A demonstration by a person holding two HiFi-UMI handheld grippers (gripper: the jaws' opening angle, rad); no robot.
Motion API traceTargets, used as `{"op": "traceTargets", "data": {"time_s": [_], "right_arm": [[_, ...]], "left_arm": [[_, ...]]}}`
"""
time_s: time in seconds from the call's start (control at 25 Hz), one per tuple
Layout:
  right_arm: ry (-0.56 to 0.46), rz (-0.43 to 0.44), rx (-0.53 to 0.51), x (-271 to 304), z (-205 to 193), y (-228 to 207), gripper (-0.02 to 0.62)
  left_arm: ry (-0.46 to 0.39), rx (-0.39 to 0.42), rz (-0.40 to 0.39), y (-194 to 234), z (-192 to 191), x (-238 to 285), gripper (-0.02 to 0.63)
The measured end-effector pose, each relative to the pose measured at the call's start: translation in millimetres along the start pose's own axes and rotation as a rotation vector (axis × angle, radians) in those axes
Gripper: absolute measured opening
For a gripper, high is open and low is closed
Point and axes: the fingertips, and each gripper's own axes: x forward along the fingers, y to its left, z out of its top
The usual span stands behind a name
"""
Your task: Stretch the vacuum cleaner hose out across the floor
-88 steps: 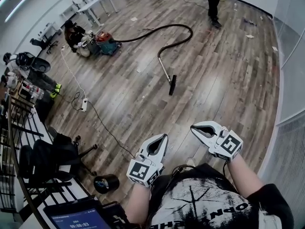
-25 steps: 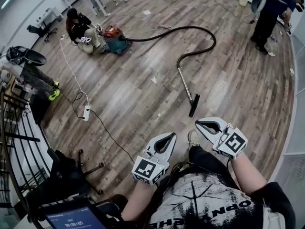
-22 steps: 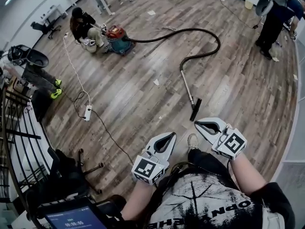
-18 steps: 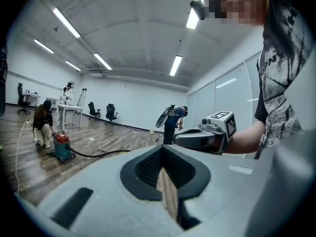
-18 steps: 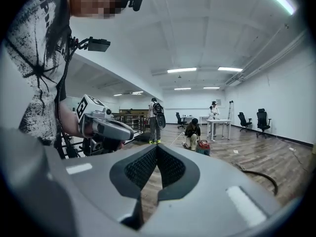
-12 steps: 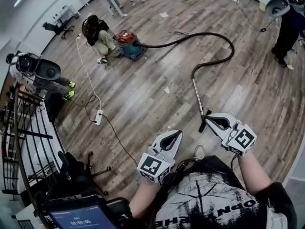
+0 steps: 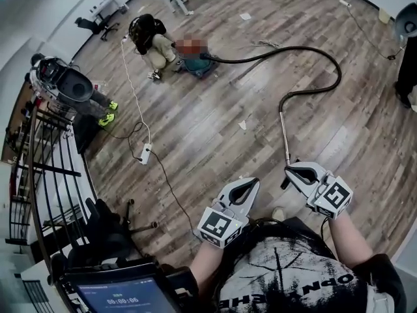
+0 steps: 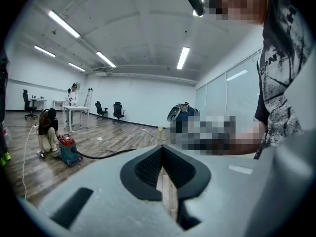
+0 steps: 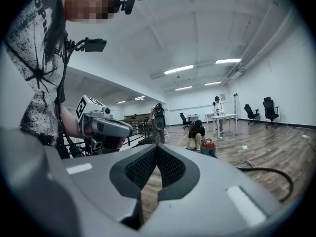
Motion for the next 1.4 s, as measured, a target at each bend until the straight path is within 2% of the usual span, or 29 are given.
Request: {"op": "traceTargets", "data": {"time_s": [0.16,0.4,0.68,0.84,1.04,1.2,1.4], "right_arm": [[0.016,-0.003,-0.010,20,-2,-22,0.006],[0.036,-0.048,-0.007,60,4,-61,0.006],[0.033,-0.225,0.002,114,22,-113,0.006],[0.018,-0.298,-0.008,143,33,-137,0.006],[0.035,-0.413,-0.003,153,28,-178,0.006],[0.023,-0.477,0.021,138,29,-206,0.006],[0.013,-0.513,0.035,112,26,-237,0.006]], "left_arm": [[-0.014,-0.027,0.008,28,-3,10,0.000],[-0.024,-0.041,-0.036,84,6,35,0.000],[-0.018,0.008,-0.206,166,29,62,0.000],[-0.006,0.032,-0.272,204,34,75,0.000],[0.020,0.041,-0.372,244,33,110,0.000],[0.026,0.043,-0.415,250,45,143,0.000],[0.032,0.057,-0.441,239,59,187,0.000]]}}
